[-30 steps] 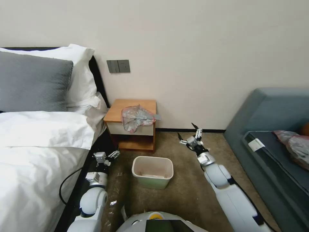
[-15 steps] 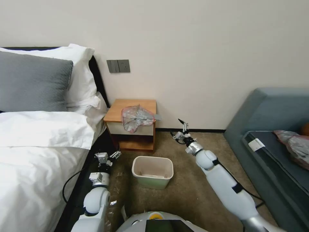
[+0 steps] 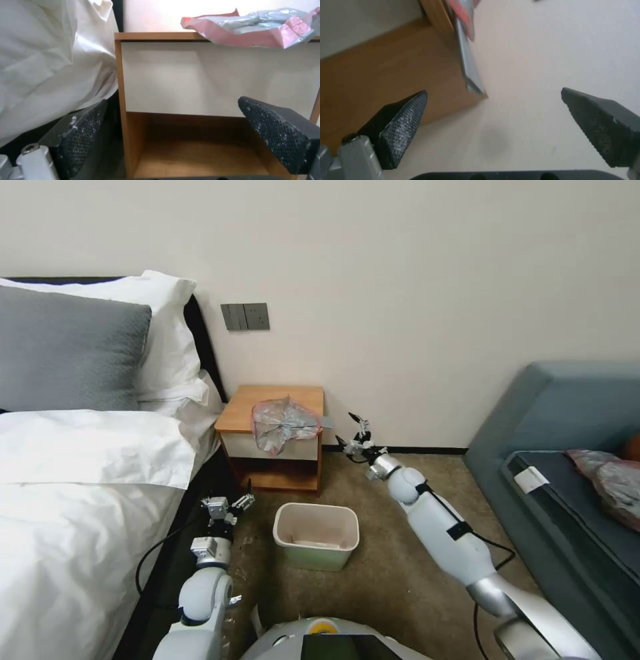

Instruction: Pick up the garbage bag from the table and place it over the trash can.

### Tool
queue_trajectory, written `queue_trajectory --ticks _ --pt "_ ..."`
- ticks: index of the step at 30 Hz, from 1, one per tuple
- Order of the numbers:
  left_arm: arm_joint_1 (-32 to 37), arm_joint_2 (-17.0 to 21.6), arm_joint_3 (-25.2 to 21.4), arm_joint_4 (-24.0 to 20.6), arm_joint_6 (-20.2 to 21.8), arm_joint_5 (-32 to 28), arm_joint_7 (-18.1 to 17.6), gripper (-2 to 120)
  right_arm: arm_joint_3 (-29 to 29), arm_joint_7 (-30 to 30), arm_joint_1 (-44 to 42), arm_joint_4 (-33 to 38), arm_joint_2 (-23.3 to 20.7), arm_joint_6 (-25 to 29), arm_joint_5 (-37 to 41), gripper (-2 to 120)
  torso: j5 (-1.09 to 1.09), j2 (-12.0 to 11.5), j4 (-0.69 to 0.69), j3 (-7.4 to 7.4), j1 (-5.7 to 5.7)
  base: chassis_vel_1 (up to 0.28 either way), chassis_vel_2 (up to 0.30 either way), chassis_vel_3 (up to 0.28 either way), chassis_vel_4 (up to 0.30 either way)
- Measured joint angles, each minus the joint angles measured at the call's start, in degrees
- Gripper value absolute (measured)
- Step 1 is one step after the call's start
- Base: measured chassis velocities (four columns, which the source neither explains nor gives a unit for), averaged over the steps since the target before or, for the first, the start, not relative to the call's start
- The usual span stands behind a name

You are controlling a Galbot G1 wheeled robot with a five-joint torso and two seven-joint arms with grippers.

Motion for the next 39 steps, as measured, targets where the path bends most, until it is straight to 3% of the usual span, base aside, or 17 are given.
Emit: queue_trajectory --ticks 9,11,13,18,21,25,27,29,36,39 --pt "-0.2 -0.8 0.7 0.1 -0.2 0.2 -0.1 100 -1.7 0.6 3.6 -3.8 1.8 2.0 -5.0 100 0.0 0.0 0.0 0.0 0.0 0.0 0.0 0.0 0.0" --pt "0.0 -0.8 0.7 0.0 -0.2 0.3 -0.1 100 -1.7 0.6 4.1 -4.1 1.9 2.3 -5.6 95 0.0 0.0 0.0 0.0 0.0 0.0 0.0 0.0 0.0" --pt "0.0 -0.8 0.7 0.0 -0.3 0.4 -0.2 100 -2.0 0.5 4.3 -4.3 1.9 2.3 -5.5 83 0.01 0.0 0.0 0.0 0.0 0.0 0.0 0.0 0.0" --pt "-0.1 -0.7 0.5 -0.1 -0.3 0.4 -0.3 100 -2.4 0.5 4.5 -4.5 2.1 2.4 -5.5 71 0.01 0.0 -0.01 0.0 0.0 0.0 0.0 0.0 0.0" --pt "-0.2 -0.8 0.5 -0.1 -0.4 0.4 -0.4 100 -2.6 0.3 4.7 -4.6 2.3 2.4 -5.7 54 0.01 0.0 0.0 0.0 0.0 0.0 0.0 0.0 0.0" --pt "-0.2 -0.9 0.6 -0.1 -0.4 0.5 -0.4 100 -2.7 0.1 4.9 -4.6 2.3 2.4 -5.7 44 0.01 0.0 0.0 0.0 0.0 0.0 0.0 0.0 0.0" --pt "-0.2 -0.9 0.6 -0.1 -0.4 0.6 -0.5 100 -2.8 0.0 5.0 -4.6 2.3 2.4 -5.7 32 0.01 0.0 0.0 -0.01 0.0 0.0 0.0 0.0 0.0" --pt "-0.2 -0.9 0.6 -0.1 -0.4 0.6 -0.5 100 -2.8 0.0 5.0 -4.6 2.3 2.4 -5.7 29 0.01 0.0 0.0 -0.01 0.0 0.0 0.0 0.0 0.0" --pt "-0.3 -0.8 0.4 -0.1 -0.5 0.6 -0.6 100 -3.0 -0.1 4.8 -4.6 2.5 2.3 -5.5 0 0.01 0.0 0.0 -0.01 -0.01 0.0 0.0 0.0 0.0" --pt "-0.2 -0.7 0.3 -0.1 -0.6 0.6 -0.6 100 -2.9 -0.1 4.7 -4.4 2.5 2.2 -5.5 0 0.01 0.0 -0.01 -0.01 -0.01 0.0 0.0 0.0 0.0"
